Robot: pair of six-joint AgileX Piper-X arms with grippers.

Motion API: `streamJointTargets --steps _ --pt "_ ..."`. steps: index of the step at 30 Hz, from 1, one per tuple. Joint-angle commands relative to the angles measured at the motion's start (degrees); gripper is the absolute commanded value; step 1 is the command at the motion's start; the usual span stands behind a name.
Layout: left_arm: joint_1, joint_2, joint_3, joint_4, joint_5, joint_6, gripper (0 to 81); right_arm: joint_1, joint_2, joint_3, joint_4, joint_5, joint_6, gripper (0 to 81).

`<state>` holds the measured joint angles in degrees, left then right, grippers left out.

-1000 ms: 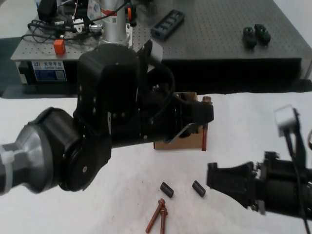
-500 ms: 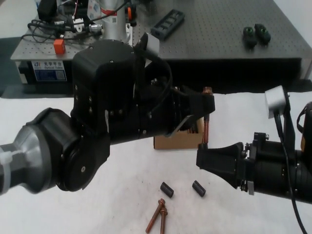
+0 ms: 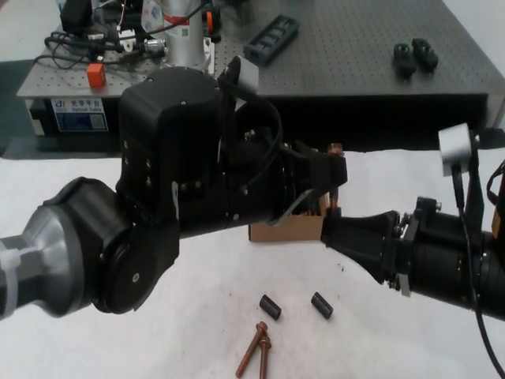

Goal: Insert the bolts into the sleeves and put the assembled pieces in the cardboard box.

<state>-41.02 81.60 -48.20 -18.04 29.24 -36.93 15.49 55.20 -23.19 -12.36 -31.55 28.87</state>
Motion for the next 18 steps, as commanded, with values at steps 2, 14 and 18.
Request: streamJointTargets --steps 2,14,18 --pt "0.0 -0.5 -0.2 -0.5 0.3 0.1 0.6 0.0 -0.1 -0.7 -2.5 1.1 0.3 2.3" --pt "0.0 -0.5 -0.2 -0.4 2.7 0.1 47.3 -0.3 -0.1 -0.7 -3.9 6.9 -4.3 2.3" --pt "0.1 -0.5 -0.2 2.2 -0.7 1.2 43.9 -3.1 1.4 -2.5 -3.9 11.9 -10.1 2.3"
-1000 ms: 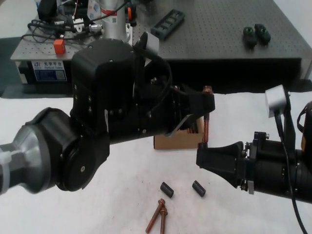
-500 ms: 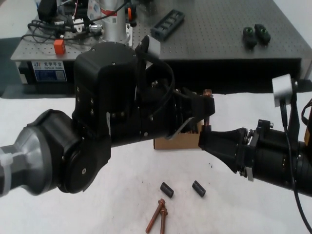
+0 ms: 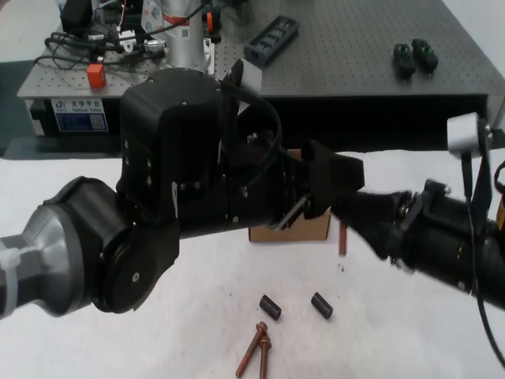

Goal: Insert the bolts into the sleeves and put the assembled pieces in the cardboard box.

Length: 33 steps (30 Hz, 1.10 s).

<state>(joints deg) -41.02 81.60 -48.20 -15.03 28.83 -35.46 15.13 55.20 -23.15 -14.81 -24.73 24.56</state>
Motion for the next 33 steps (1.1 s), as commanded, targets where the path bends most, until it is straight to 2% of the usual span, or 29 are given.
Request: streamJointTargets --steps 1,4,8,14,19,27,29,33 --pt "0.2 -0.5 -0.2 0.6 -1.4 1.5 42.1 -3.9 2.7 -3.7 -1.4 5.4 -6.6 2.3" --pt "0.5 -0.5 -0.2 7.2 -6.9 4.9 40.7 -6.6 8.3 -8.5 -0.7 6.2 -7.3 2.3" --pt "1.0 -0.5 -0.2 15.6 -13.1 9.7 40.7 -7.4 19.5 -19.6 7.2 6.4 -10.8 2.3" --pt "1.3 -0.5 -0.2 25.6 -18.3 14.2 40.7 -5.4 39.7 -41.5 29.1 16.7 -20.0 2.3" --pt "1.3 -0.5 -0.2 29.7 -21.6 15.0 40.7 -3.9 52.9 -56.6 38.2 21.0 -23.0 2.3" --pt "1.3 -0.5 -0.2 30.8 -22.3 15.0 40.7 -2.3 64.7 -66.3 44.4 22.9 -23.1 0.3" --pt "1.3 -0.5 -0.2 31.3 -22.3 15.0 40.7 -2.0 65.9 -66.6 44.5 22.7 -23.1 7.9" --pt "1.3 -0.5 -0.2 31.7 -22.3 15.0 40.7 -1.8 66.4 -66.6 44.0 22.7 -22.9 30.5"
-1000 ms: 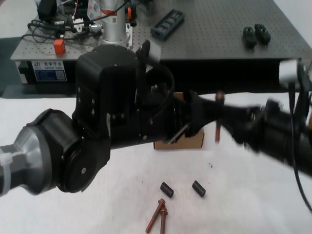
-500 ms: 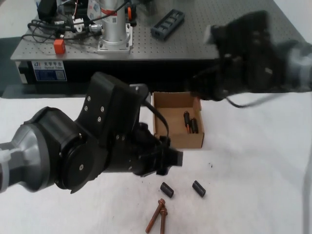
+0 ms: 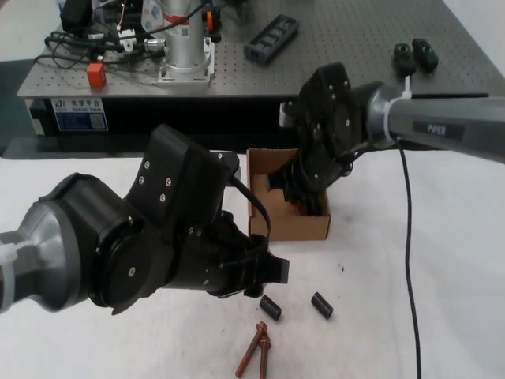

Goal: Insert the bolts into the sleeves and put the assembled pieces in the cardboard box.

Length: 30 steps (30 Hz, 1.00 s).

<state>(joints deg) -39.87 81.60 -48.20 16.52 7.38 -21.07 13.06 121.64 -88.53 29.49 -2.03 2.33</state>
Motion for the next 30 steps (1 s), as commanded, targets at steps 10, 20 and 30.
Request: streamJointTargets --steps 10,20,30 --pt "0.1 -0.5 -0.2 0.1 -4.2 0.6 40.7 -1.0 -16.1 1.4 7.8 -4.2 -4.2 35.3" --pt "0.1 -0.5 -0.2 1.2 -5.9 4.5 40.7 3.7 -22.3 18.8 21.4 0.6 -10.1 35.3" --pt "0.1 -0.5 -0.2 4.5 -5.9 6.5 40.7 8.0 -14.1 22.8 16.5 3.3 -11.0 35.4"
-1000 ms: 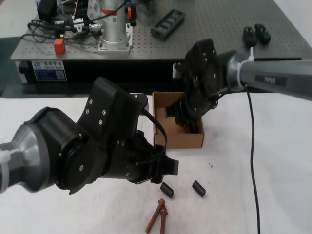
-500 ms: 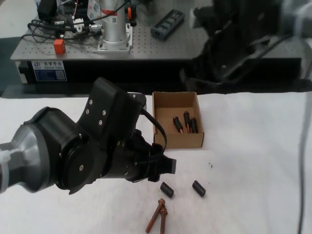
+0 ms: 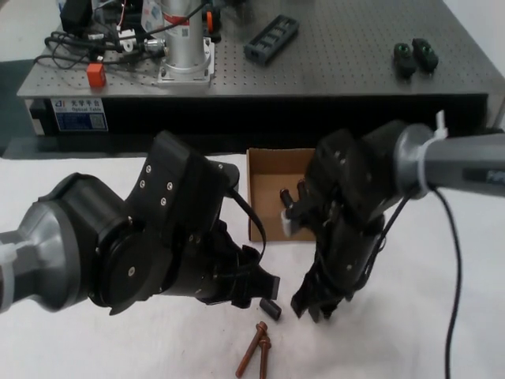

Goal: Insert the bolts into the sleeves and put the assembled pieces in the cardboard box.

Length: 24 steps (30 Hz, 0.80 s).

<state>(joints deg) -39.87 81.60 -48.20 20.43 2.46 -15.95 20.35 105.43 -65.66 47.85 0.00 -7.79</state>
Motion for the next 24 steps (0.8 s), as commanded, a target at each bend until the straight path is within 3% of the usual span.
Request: streamJointTargets --steps 1,4,11,19,24 --pt "0.1 -0.5 -0.2 0.7 -1.0 1.7 40.7 0.9 2.5 0.0 -2.3 2.1 -0.9 35.4" --pt "0.1 -0.5 -0.2 1.4 -1.0 1.9 40.7 1.0 3.5 0.1 -1.6 3.3 -1.2 30.7" --pt "0.1 -0.5 -0.2 5.0 -0.7 6.9 40.7 1.0 3.4 0.8 -1.7 3.3 -2.5 1.4" --pt "0.1 2.9 -0.5 6.9 6.1 11.5 40.7 -1.2 -6.9 6.1 -2.2 0.8 -2.3 2.4" --pt "-0.2 11.1 -4.7 12.3 7.6 13.7 32.5 -3.3 -19.2 14.9 -2.2 -0.8 -0.8 2.4"
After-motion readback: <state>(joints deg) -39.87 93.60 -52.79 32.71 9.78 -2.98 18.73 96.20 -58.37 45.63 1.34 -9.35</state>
